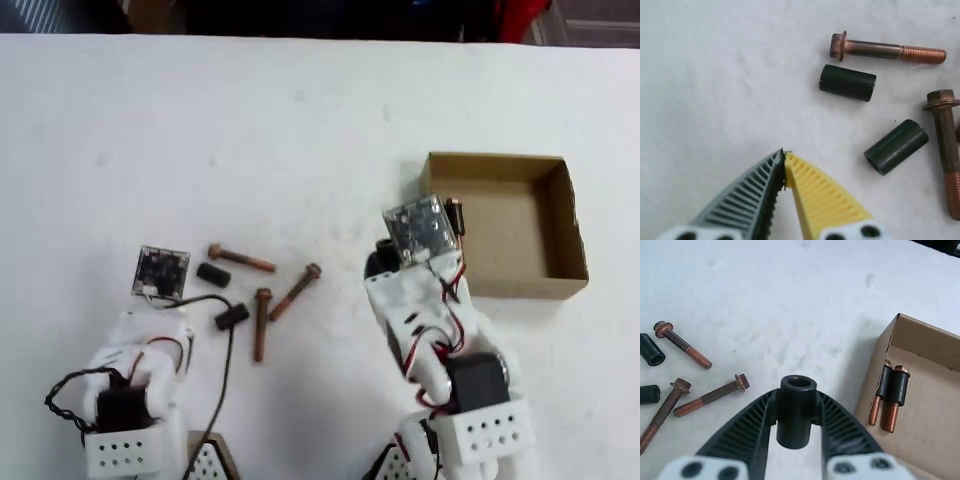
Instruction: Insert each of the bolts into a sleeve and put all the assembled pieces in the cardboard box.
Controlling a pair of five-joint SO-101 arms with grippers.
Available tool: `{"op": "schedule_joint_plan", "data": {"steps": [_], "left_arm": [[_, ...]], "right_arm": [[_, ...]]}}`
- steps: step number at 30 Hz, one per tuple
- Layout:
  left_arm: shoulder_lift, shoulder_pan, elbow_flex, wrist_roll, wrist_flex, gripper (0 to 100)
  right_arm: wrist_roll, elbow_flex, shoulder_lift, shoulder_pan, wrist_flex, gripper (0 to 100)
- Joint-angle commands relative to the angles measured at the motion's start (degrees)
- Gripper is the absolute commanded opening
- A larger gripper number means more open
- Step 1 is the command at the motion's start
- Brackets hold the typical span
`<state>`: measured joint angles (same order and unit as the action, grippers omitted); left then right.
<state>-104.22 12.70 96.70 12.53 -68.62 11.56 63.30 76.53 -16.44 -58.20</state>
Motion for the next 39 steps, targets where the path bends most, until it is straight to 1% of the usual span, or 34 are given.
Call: {"op": "schedule_joint_plan", "data": {"steps": [1,5,7,11,18,24,28,32,35,37,39], "left_arm": [[-0.48,-1.54,-3.34,0.44,0.0,2],[-0.31,-1.63,-6.42,0.53,-1.41,2],[-0.22,-2.68,-8.35,0.88,-2.37,2],[-0.22,-5.67,-10.29,4.13,-3.87,2],[-0.13,-5.93,-11.78,4.57,-4.22,2],[-0.04,-6.02,-15.03,5.54,-6.33,2],[-0.04,-6.02,-15.82,6.77,-7.82,2],[-0.04,-6.02,-15.82,6.86,-7.82,2],[0.13,-6.02,-16.18,6.86,-7.82,2],[2.42,-6.02,-17.76,6.86,-7.74,2],[7.43,-6.02,-20.66,6.77,-7.3,2]], "right_arm": [[-0.97,2.46,6.02,0.22,2.86,1.7],[-4.66,4.92,11.21,0.22,2.86,1.7],[-4.75,5.89,13.23,0.13,2.86,1.7],[-5.1,8.44,16.4,0.04,3.21,1.7],[-5.1,15.91,22.02,0.04,9.19,1.7],[-5.19,18.81,26.42,-0.04,9.71,1.7],[-5.19,20.13,26.77,-1.45,10.42,1.7],[-5.19,22.42,26.77,-4.09,14.55,1.7],[-5.19,23.56,26.77,-4.26,16.75,1.7],[-5.19,23.56,26.77,-4.09,17.1,1.7],[-5.19,23.56,26.77,-4.35,17.19,1.7]]}}
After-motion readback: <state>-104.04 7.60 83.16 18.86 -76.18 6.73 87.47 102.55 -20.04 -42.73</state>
